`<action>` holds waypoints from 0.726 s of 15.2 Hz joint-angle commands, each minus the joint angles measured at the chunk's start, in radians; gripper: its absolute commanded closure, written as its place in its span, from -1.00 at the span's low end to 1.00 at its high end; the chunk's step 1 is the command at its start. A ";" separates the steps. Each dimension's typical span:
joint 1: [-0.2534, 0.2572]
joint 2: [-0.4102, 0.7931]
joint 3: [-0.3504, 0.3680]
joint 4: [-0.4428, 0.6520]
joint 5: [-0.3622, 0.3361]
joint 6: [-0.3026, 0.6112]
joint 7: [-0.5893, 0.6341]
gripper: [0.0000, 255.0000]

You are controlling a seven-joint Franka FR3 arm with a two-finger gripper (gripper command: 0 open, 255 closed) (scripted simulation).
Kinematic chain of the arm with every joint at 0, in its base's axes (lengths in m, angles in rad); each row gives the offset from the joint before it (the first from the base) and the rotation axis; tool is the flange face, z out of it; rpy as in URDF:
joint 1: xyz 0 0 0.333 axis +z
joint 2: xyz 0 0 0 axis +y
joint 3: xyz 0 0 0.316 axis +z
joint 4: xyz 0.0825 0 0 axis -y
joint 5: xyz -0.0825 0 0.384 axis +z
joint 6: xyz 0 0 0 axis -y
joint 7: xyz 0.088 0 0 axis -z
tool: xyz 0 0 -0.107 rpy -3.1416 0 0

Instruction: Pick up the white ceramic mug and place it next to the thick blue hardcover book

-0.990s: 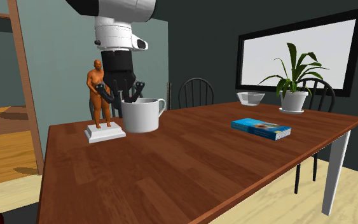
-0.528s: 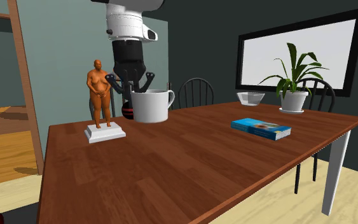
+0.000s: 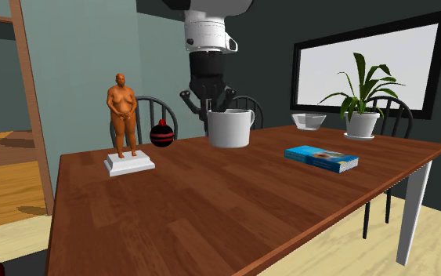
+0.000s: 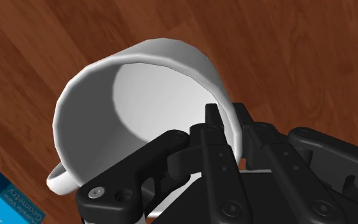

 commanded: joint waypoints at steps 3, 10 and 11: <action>-0.047 -0.042 -0.046 -0.053 0.014 0.018 -0.098 1.00; -0.127 -0.079 -0.135 -0.098 0.023 0.036 -0.271 1.00; -0.139 -0.080 -0.148 -0.100 0.024 0.037 -0.295 1.00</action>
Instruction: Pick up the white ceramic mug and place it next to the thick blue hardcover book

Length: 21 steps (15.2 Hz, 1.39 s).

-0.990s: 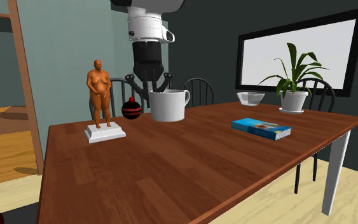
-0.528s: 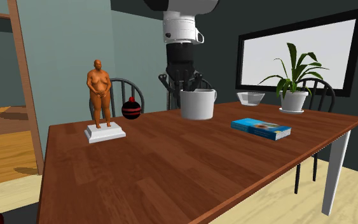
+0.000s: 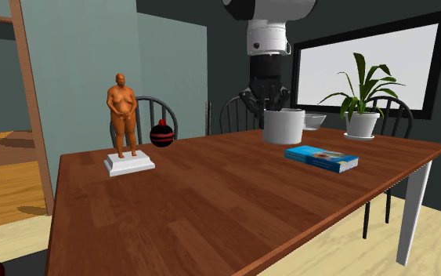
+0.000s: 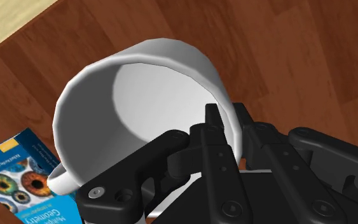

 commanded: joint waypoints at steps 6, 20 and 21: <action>-0.078 0.009 -0.088 0.007 0.002 0.009 -0.169 1.00; -0.238 0.167 -0.245 0.201 0.030 -0.015 -0.495 1.00; -0.251 0.185 -0.254 0.224 0.034 -0.020 -0.518 1.00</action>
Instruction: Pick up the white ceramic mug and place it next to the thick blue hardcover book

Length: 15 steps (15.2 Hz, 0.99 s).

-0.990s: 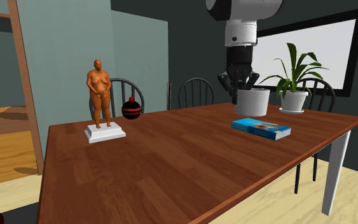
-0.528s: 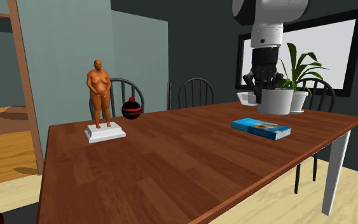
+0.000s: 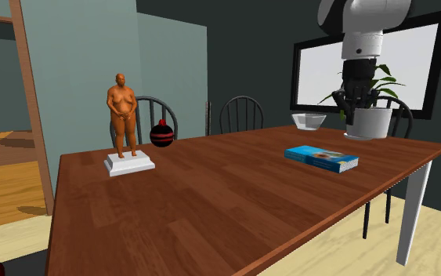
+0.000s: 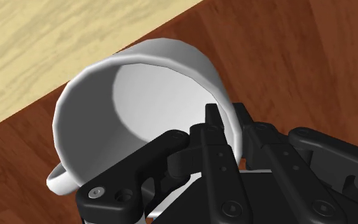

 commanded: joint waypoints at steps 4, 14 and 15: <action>-0.065 0.093 -0.043 0.120 0.026 -0.026 -0.115 1.00; -0.119 0.196 -0.065 0.183 0.054 0.014 -0.196 1.00; -0.119 0.199 -0.065 0.173 0.055 0.027 -0.196 1.00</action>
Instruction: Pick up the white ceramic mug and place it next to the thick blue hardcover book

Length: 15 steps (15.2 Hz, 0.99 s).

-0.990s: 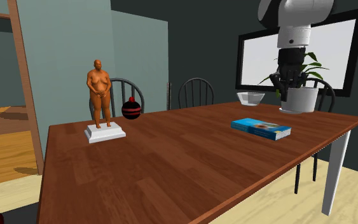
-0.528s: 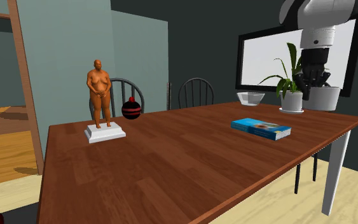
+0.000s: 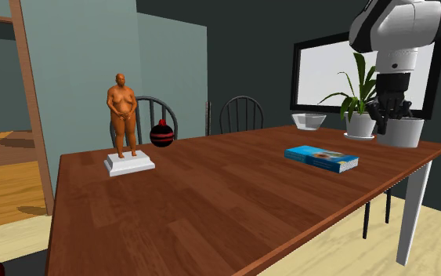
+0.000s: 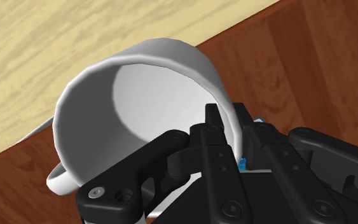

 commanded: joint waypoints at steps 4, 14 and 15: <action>0.000 0.014 0.001 -0.046 0.003 0.061 -0.001 1.00; -0.001 0.058 0.005 -0.121 0.012 0.179 -0.005 1.00; -0.002 0.063 0.006 -0.127 0.013 0.190 -0.006 1.00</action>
